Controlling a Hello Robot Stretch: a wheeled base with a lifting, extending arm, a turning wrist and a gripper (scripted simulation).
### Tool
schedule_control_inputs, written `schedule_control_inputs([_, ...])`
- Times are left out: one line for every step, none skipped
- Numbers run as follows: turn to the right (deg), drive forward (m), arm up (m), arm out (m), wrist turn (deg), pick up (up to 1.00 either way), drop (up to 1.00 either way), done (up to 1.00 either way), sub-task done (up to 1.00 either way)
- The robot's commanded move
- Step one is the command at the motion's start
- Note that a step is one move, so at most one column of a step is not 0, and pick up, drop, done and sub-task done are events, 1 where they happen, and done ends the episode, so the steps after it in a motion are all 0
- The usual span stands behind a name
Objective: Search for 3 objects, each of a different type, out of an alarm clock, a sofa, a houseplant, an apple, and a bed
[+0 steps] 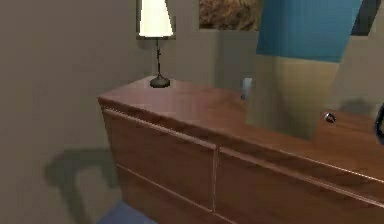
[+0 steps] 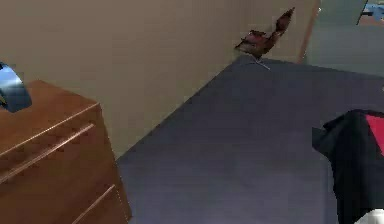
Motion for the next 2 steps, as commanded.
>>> schedule_control_inputs([30.0, 0.0, 0.0, 0.0, 0.0, 0.0, 0.0, 0.0, 0.0])
schedule_control_inputs([0.0, 0.2, 0.0, 0.0, 0.0, 0.0, 0.0, 0.0, 0.0])
